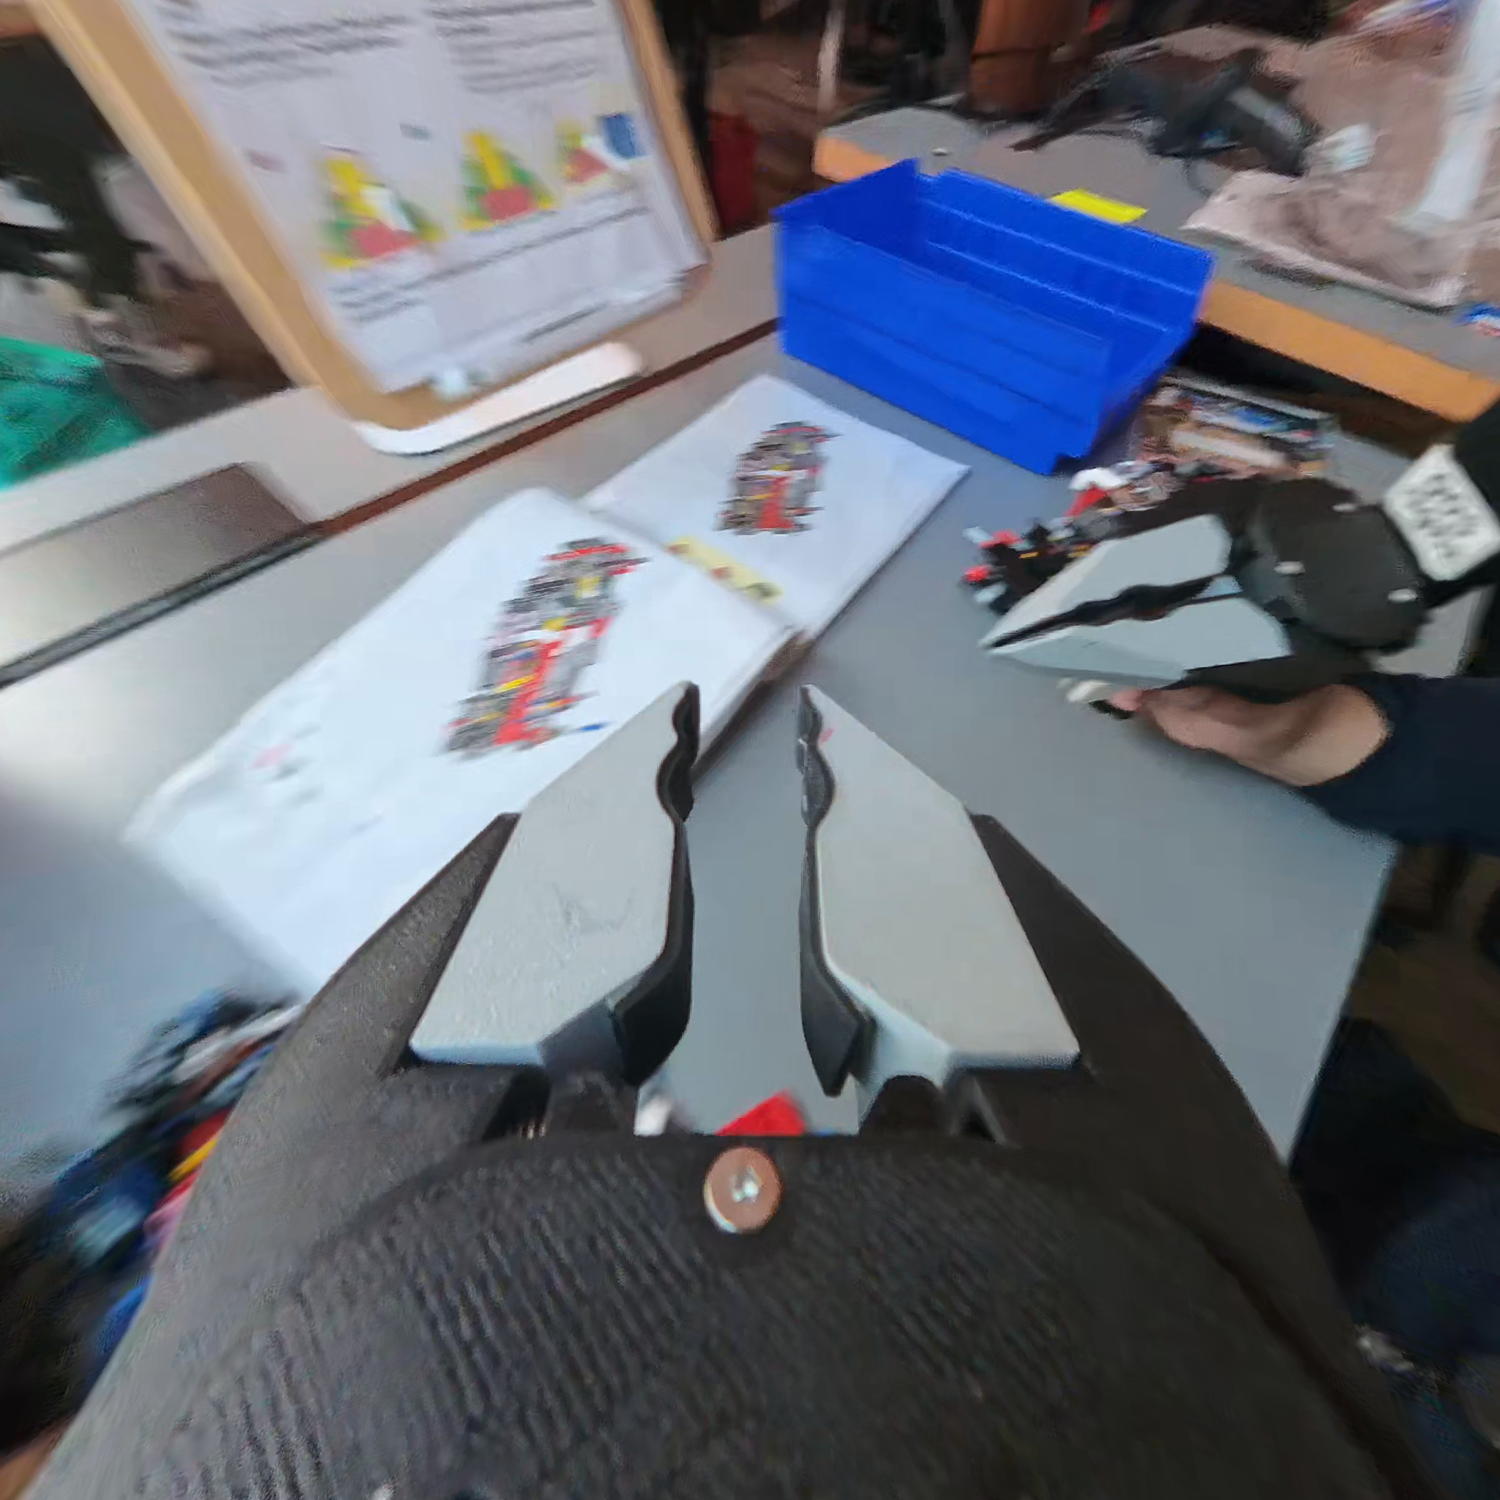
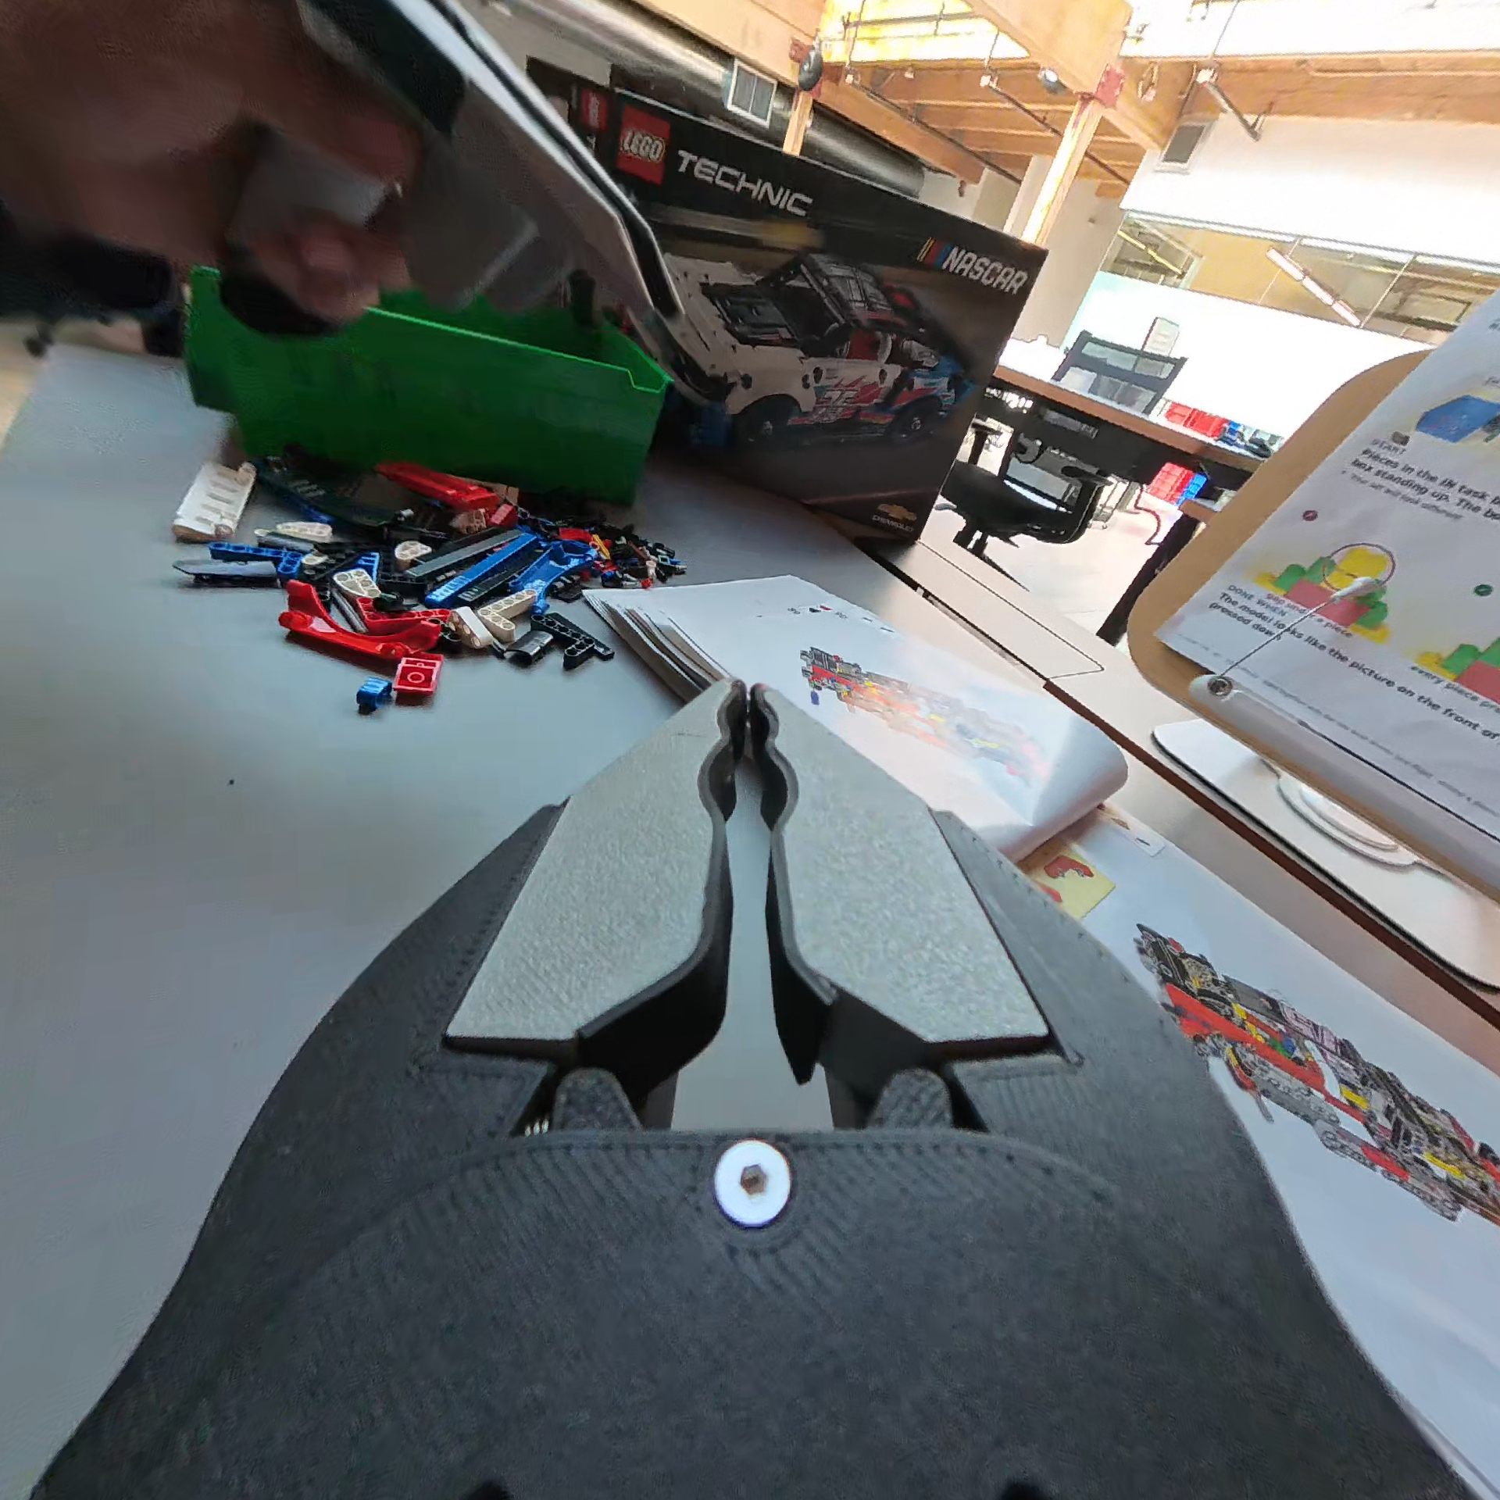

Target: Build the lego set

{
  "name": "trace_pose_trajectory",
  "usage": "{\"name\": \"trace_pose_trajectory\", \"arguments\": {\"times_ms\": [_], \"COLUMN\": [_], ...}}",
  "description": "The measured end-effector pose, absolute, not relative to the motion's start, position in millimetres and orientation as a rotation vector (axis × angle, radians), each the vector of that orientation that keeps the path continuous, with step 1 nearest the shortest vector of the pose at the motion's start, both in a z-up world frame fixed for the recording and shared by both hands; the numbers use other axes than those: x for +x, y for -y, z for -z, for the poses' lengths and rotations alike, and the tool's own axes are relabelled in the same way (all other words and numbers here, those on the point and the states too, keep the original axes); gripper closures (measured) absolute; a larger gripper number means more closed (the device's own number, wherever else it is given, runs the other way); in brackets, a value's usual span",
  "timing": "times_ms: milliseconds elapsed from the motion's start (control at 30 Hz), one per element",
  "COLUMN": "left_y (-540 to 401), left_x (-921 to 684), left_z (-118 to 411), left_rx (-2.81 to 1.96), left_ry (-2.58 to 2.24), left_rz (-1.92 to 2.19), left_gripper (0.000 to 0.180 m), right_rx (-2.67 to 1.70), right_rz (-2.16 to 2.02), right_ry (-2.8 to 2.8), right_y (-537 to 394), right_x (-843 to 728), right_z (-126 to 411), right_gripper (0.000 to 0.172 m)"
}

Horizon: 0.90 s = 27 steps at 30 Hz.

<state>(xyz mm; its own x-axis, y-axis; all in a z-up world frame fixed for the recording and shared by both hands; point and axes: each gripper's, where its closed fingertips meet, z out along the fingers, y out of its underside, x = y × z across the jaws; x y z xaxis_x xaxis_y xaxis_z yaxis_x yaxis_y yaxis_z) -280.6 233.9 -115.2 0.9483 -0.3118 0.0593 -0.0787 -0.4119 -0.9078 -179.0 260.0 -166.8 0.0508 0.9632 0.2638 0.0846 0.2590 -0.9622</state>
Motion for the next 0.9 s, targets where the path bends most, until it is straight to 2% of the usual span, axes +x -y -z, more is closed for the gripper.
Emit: {"name": "trace_pose_trajectory", "arguments": {"times_ms": [100, 167, 233, 267, 700, 900], "left_y": [-201.9, -181.5, -168.6, -165.4, -189.5, -197.5], "left_x": [-371.4, -413.4, -438.5, -450.1, -504.6, -511.1], "left_z": [116.1, 131.1, 150.7, 161.4, 259.1, 265.4], "left_rx": [-2.177, -2.309, -2.41, -2.458, -2.946, -2.996], "left_ry": [-0.195, -0.162, -0.193, -0.201, -0.473, -0.449], "left_rz": [0.017, -0.066, -0.101, -0.124, -0.135, -0.141], "left_gripper": [0.158, 0.162, 0.175, 0.173, 0.18, 0.18], "right_rx": [-1.111, -1.132, -1.156, -1.163, -1.191, -1.178], "right_rz": [-0.912, -0.932, -0.949, -0.957, -1.093, -1.003], "right_ry": [1.34, 1.345, 1.35, 1.354, 1.431, 1.485], "right_y": [-261.5, -261.0, -261.1, -260.9, -246.0, -248.6], "right_x": [-179.6, -180.2, -180.7, -180.9, -190.5, -193.2], "right_z": [171.5, 174.5, 177.7, 179.0, 188.3, 196.5], "right_gripper": [0.172, 0.172, 0.172, 0.172, 0.172, 0.172]}}
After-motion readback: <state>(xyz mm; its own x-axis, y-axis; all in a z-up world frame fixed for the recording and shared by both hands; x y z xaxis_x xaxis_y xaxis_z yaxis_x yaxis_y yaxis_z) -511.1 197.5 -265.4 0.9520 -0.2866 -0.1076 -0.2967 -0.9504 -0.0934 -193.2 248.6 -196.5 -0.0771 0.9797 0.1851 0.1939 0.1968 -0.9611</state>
